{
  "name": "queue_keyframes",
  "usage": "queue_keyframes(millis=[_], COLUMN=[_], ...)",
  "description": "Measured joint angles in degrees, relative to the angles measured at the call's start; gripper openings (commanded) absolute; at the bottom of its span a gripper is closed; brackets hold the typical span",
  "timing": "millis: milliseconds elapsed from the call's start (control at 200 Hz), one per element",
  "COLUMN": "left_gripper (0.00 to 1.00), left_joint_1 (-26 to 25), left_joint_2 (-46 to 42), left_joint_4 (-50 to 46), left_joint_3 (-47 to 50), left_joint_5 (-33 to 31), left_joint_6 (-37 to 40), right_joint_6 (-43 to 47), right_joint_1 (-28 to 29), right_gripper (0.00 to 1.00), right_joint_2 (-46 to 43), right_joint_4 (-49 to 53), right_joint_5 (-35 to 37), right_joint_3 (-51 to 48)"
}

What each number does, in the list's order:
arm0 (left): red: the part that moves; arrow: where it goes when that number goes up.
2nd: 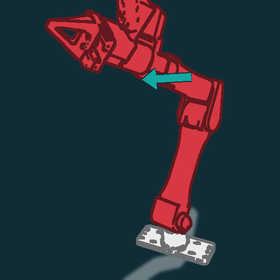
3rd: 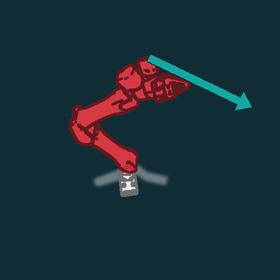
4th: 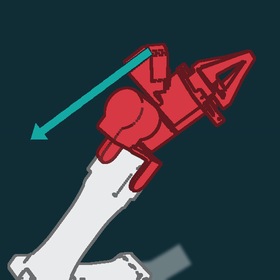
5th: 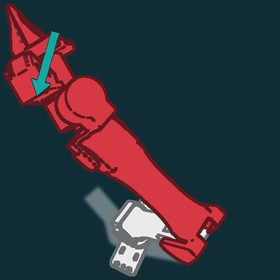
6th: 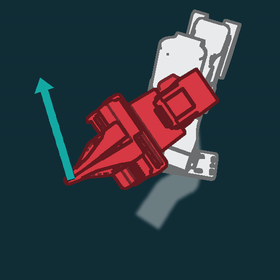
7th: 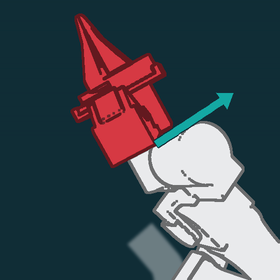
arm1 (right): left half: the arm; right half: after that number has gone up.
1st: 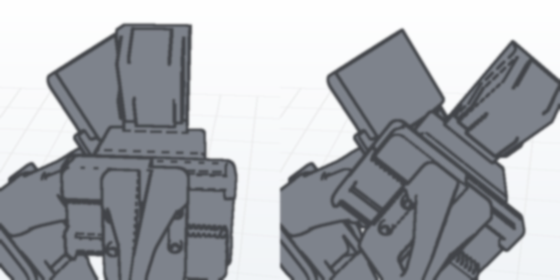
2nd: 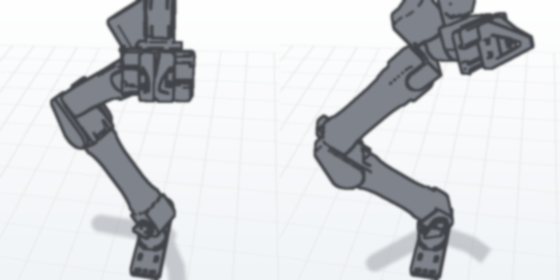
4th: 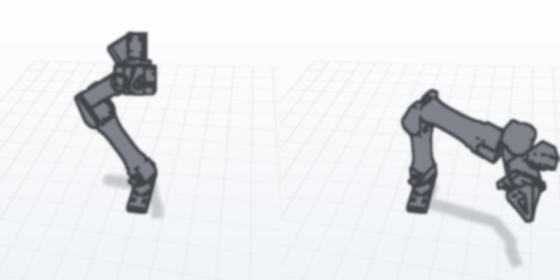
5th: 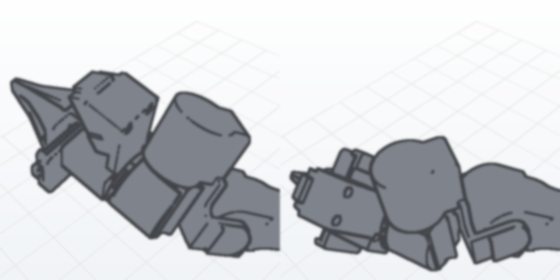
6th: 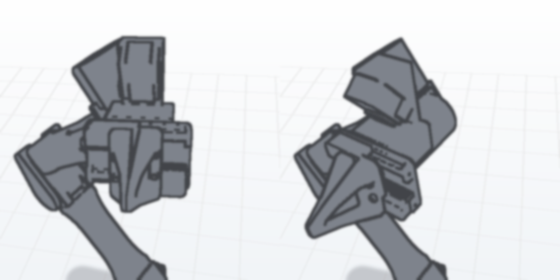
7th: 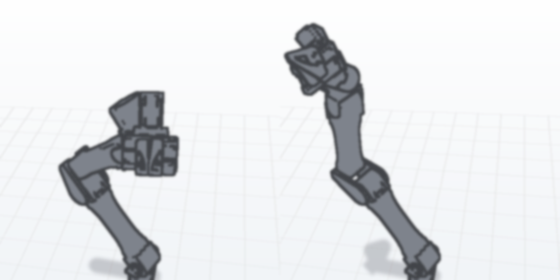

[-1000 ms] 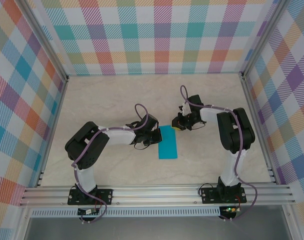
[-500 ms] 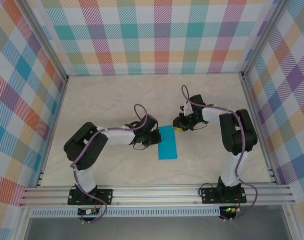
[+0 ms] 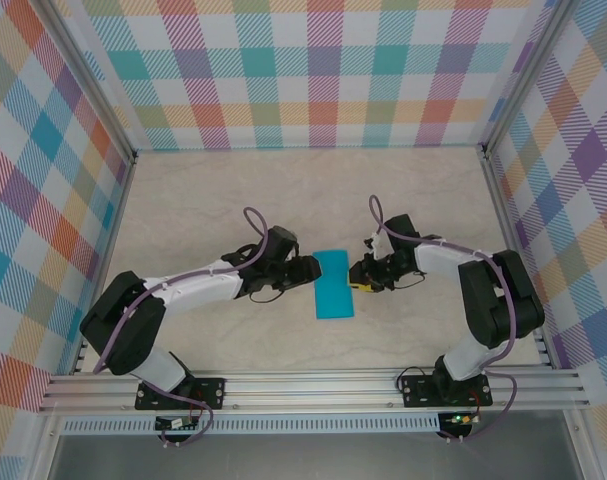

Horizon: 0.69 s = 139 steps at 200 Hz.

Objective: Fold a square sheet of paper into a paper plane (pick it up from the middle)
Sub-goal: Fold the triangle a second time at the center of the table.

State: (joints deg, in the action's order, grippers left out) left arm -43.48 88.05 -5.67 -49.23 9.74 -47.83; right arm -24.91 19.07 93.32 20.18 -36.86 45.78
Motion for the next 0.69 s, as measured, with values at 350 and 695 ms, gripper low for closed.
queue_keyframes(millis=[350,695], left_gripper=[0.62,0.63], left_joint_1=[0.00,0.00], left_joint_2=[4.22,8.04], left_joint_4=[4.37,6.10], left_joint_3=[1.22,1.18], left_joint_5=[3.26,4.50], left_joint_6=[-2.40,-2.99], right_joint_6=[-1.66,-1.66], right_joint_1=[0.81,0.81], right_gripper=[0.27,0.27], right_joint_2=[-0.39,1.53], right_joint_4=[-2.82,-4.15], right_joint_5=[-1.11,0.28], right_joint_3=[-2.84,-3.08])
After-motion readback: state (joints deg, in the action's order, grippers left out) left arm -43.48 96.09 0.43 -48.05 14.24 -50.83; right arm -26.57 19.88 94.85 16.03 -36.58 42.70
